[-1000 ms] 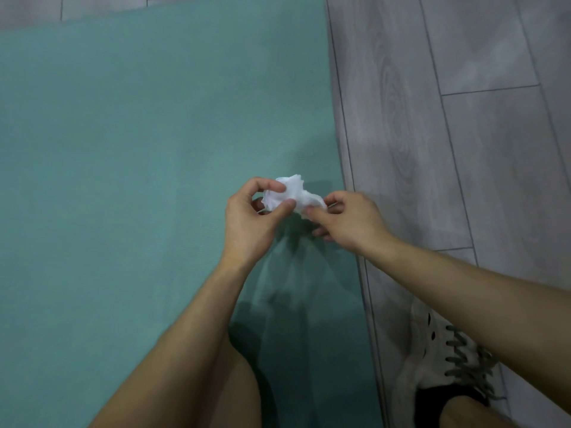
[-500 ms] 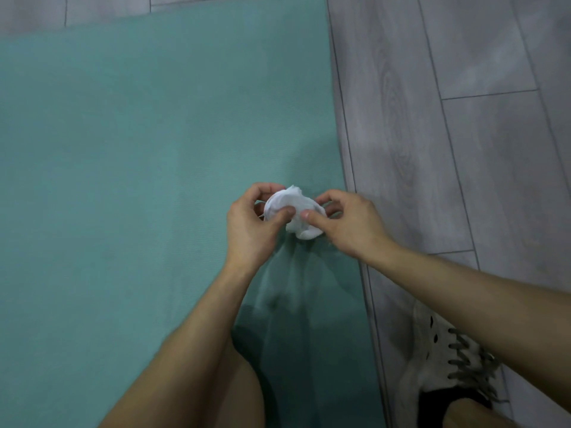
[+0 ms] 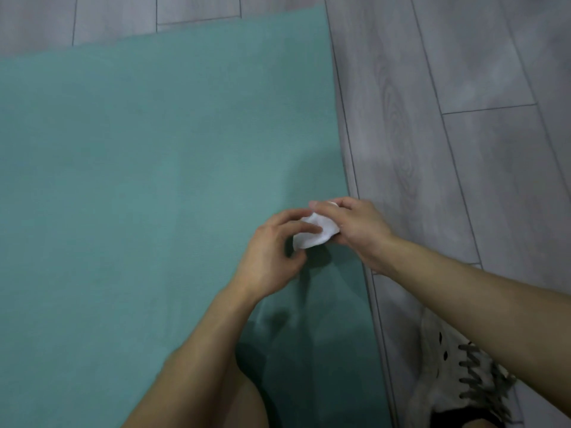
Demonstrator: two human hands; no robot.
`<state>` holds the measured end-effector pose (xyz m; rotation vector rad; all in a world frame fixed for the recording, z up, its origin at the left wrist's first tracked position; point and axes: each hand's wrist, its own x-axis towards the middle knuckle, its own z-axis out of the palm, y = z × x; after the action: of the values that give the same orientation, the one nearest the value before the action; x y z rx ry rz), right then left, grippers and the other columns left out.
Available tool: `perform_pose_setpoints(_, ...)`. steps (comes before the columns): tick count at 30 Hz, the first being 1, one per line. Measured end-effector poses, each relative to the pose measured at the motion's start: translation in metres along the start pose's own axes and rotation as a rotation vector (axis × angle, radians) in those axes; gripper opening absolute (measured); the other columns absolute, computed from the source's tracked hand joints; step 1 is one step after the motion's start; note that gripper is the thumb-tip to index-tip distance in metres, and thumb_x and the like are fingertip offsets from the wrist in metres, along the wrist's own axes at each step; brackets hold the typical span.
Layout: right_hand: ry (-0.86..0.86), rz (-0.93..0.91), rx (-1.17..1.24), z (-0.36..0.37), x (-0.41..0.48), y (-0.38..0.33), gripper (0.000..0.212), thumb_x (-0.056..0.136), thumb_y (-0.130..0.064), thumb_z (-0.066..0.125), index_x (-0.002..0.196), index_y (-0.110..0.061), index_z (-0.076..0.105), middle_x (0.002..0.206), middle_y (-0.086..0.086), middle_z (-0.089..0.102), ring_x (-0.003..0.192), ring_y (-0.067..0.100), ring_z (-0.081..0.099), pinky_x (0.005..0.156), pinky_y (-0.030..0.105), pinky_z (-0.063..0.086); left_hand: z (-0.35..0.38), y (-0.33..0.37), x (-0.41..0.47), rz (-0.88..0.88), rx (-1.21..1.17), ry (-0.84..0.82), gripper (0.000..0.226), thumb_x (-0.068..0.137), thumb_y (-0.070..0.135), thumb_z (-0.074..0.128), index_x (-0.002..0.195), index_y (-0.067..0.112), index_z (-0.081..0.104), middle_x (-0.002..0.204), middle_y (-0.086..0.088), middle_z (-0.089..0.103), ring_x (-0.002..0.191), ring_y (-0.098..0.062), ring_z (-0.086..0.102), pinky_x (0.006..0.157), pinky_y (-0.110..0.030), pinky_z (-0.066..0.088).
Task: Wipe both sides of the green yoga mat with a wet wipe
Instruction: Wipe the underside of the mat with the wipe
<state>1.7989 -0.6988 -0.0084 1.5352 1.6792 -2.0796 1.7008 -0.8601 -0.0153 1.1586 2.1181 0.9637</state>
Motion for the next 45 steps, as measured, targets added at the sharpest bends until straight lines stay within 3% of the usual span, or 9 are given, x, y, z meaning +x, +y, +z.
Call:
perform_pose_setpoints(4, 0.069, 0.069, -0.114, -0.008, 0.018, 0.011, 0.019, 0.076, -0.009, 0.083, 0.091, -0.017, 0.074, 0.095, 0.006, 0.08, 0.092, 0.027, 0.078, 0.091, 0.053, 0.062, -0.004, 0.001, -0.002, -0.034, -0.005, -0.013, 0.038, 0.08, 0.033, 0.07, 0.118, 0.033, 0.077, 0.145, 0.012, 0.06, 0.131, -0.005, 0.058, 0.111, -0.028, 0.047)
perform_pose_setpoints(9, 0.14, -0.024, -0.183, -0.013, 0.057, -0.014, 0.012, 0.088, -0.008, 0.067, 0.084, -0.015, 0.077, 0.097, 0.008, 0.08, 0.095, 0.027, 0.077, 0.095, 0.053, 0.061, -0.013, -0.025, 0.008, -0.161, 0.235, 0.161, 0.055, 0.084, 0.048, 0.077, 0.134, 0.026, 0.068, 0.151, 0.001, 0.054, 0.142, -0.02, 0.047, 0.118, -0.044, 0.041)
perform_pose_setpoints(14, 0.408, -0.569, -0.543, -0.011, 0.096, -0.102, 0.038, 0.103, -0.014, 0.051, 0.138, -0.019, 0.067, 0.134, 0.009, 0.071, 0.123, 0.024, 0.065, 0.1, 0.023, 0.045, -0.027, -0.042, 0.038, -0.436, 0.475, 0.069, 0.148, 0.05, 0.092, 0.076, 0.168, 0.037, 0.005, 0.176, -0.011, -0.007, 0.162, -0.031, -0.01, 0.13, -0.059, 0.0)
perform_pose_setpoints(17, 0.382, -1.082, -0.753, -0.012, 0.134, -0.122, 0.045, 0.105, -0.004, 0.046, 0.148, -0.007, 0.058, 0.152, 0.014, 0.058, 0.146, 0.027, 0.047, 0.119, 0.036, 0.039, -0.031, -0.043, 0.064, -0.631, 0.424, -0.059, 0.175, 0.03, 0.096, 0.077, 0.161, 0.042, -0.025, 0.169, -0.008, -0.037, 0.156, -0.034, -0.032, 0.123, -0.071, -0.009)
perform_pose_setpoints(19, 0.201, -1.219, -0.986, -0.012, 0.162, -0.106, 0.05, 0.102, 0.003, 0.047, 0.151, -0.003, 0.053, 0.159, 0.019, 0.048, 0.153, 0.033, 0.037, 0.124, 0.049, 0.034, -0.033, -0.041, 0.077, -0.722, 0.402, -0.185, 0.18, 0.029, 0.095, 0.079, 0.155, 0.042, -0.038, 0.159, -0.01, -0.052, 0.148, -0.038, -0.046, 0.117, -0.075, -0.015)
perform_pose_setpoints(22, -0.026, -1.102, -1.248, -0.013, 0.17, -0.07, 0.054, 0.109, -0.013, 0.038, 0.162, -0.004, 0.033, 0.171, 0.017, 0.024, 0.161, 0.031, 0.018, 0.129, 0.052, 0.022, -0.035, -0.041, 0.087, -0.791, 0.386, -0.305, 0.181, 0.032, 0.094, 0.081, 0.144, 0.041, -0.051, 0.146, -0.012, -0.064, 0.136, -0.04, -0.057, 0.112, -0.077, -0.02)
perform_pose_setpoints(27, -0.09, -1.016, -1.369, -0.017, 0.165, -0.069, 0.077, 0.109, -0.059, 0.029, 0.169, -0.016, 0.005, 0.177, 0.006, -0.007, 0.162, 0.017, -0.01, 0.133, 0.041, 0.004, -0.041, -0.036, 0.088, -0.819, 0.368, -0.353, 0.181, 0.034, 0.091, 0.084, 0.142, 0.041, -0.053, 0.142, -0.011, -0.067, 0.132, -0.04, -0.06, 0.112, -0.077, -0.021)
perform_pose_setpoints(38, -0.324, -1.226, -1.485, -0.015, 0.115, -0.03, 0.076, 0.109, -0.055, 0.026, 0.168, -0.009, 0.011, 0.176, 0.008, -0.001, 0.163, 0.018, -0.006, 0.132, 0.042, 0.011, -0.045, -0.025, 0.09, -0.857, 0.392, -0.39, 0.182, 0.027, 0.093, 0.082, 0.138, 0.047, -0.054, 0.142, -0.006, -0.067, 0.133, -0.036, -0.06, 0.113, -0.076, -0.021)
perform_pose_setpoints(45, -0.015, -0.95, -1.403, -0.03, 0.174, -0.093, 0.077, 0.106, -0.054, 0.021, 0.168, -0.008, 0.012, 0.176, 0.007, 0.002, 0.163, 0.018, 0.001, 0.132, 0.041, 0.005, -0.045, -0.028, 0.091, -0.868, 0.38, -0.402, 0.184, 0.023, 0.092, 0.084, 0.137, 0.049, -0.054, 0.141, -0.005, -0.068, 0.131, -0.036, -0.061, 0.113, -0.075, -0.022)
